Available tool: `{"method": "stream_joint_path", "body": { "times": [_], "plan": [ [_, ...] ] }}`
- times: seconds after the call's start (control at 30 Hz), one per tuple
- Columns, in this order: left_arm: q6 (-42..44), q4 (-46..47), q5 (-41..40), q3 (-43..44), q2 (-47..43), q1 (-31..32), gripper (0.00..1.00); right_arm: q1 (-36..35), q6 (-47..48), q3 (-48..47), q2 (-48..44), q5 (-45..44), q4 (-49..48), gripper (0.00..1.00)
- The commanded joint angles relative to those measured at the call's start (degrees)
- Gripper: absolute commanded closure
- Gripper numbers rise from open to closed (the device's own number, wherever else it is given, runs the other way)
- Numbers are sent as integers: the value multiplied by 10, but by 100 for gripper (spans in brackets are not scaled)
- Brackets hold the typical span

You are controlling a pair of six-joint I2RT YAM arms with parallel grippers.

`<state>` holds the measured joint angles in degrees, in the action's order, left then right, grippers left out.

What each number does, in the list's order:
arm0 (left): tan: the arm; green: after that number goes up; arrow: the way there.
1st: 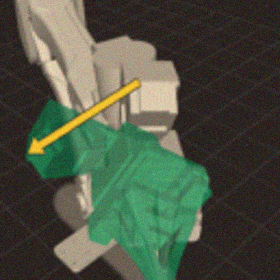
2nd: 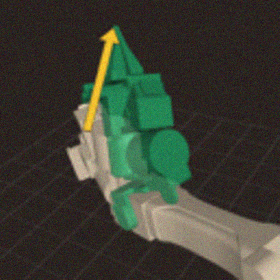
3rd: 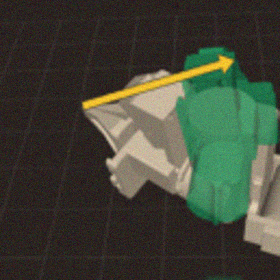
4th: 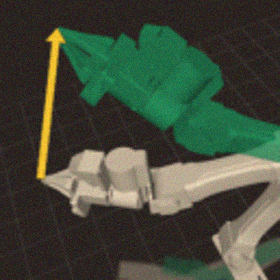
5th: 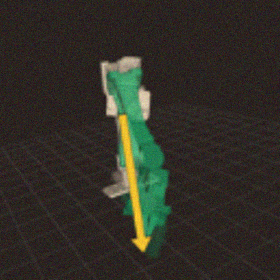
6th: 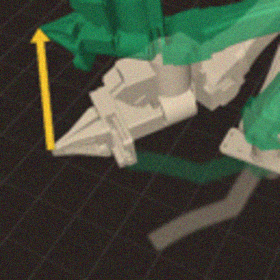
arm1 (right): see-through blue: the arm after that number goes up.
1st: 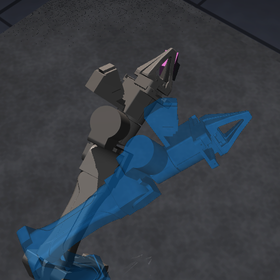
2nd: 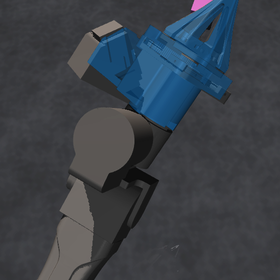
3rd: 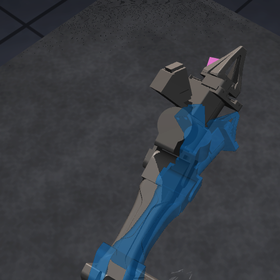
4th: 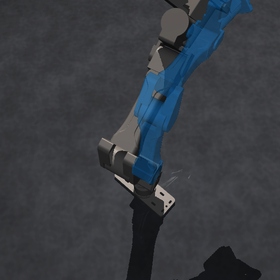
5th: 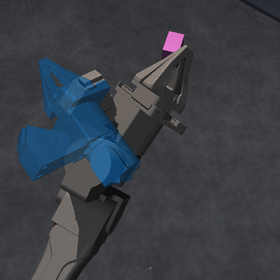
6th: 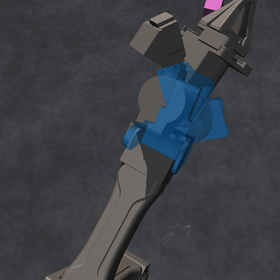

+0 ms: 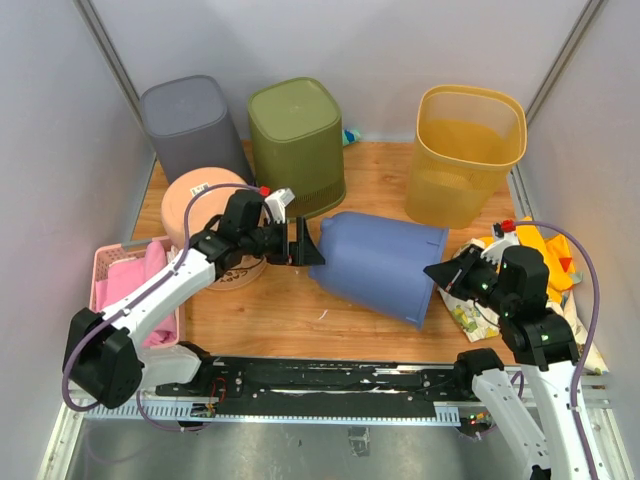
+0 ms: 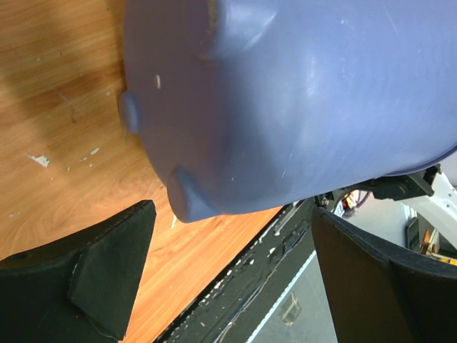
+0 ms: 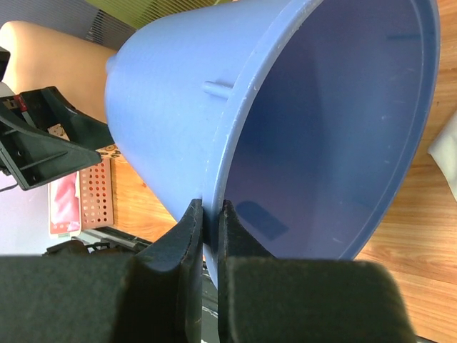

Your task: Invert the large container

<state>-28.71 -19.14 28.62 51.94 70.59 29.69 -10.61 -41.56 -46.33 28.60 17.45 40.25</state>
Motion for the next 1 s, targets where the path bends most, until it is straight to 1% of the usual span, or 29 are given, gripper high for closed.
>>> {"method": "stream_joint_path", "body": {
  "times": [0.0,0.17,0.3,0.37,0.47,0.53,0.6,0.73,0.8,0.97],
  "plan": [
    [32,15,23,-27,-22,-7,5,-4,23,3,4,-27,20,100],
    [88,120,85,-89,-24,-8,5,1,33,7,18,0,9,100],
    [122,148,114,-106,-15,-8,5,17,60,-3,34,41,4,100],
    [127,159,128,-111,-17,-8,5,37,90,-14,53,85,5,100],
    [129,172,152,-116,-25,-8,6,98,150,-39,108,189,17,100],
    [128,179,164,-119,-28,-8,6,129,171,-52,143,232,28,100],
    [126,182,176,-120,-26,-8,6,150,183,-59,161,249,30,95],
    [119,180,175,-122,-14,-8,6,159,192,-71,170,235,35,72],
    [110,191,166,-124,-7,-8,6,159,190,-72,173,231,40,64],
    [92,220,152,-124,5,-8,6,159,190,-74,160,197,60,53]
  ]
}}
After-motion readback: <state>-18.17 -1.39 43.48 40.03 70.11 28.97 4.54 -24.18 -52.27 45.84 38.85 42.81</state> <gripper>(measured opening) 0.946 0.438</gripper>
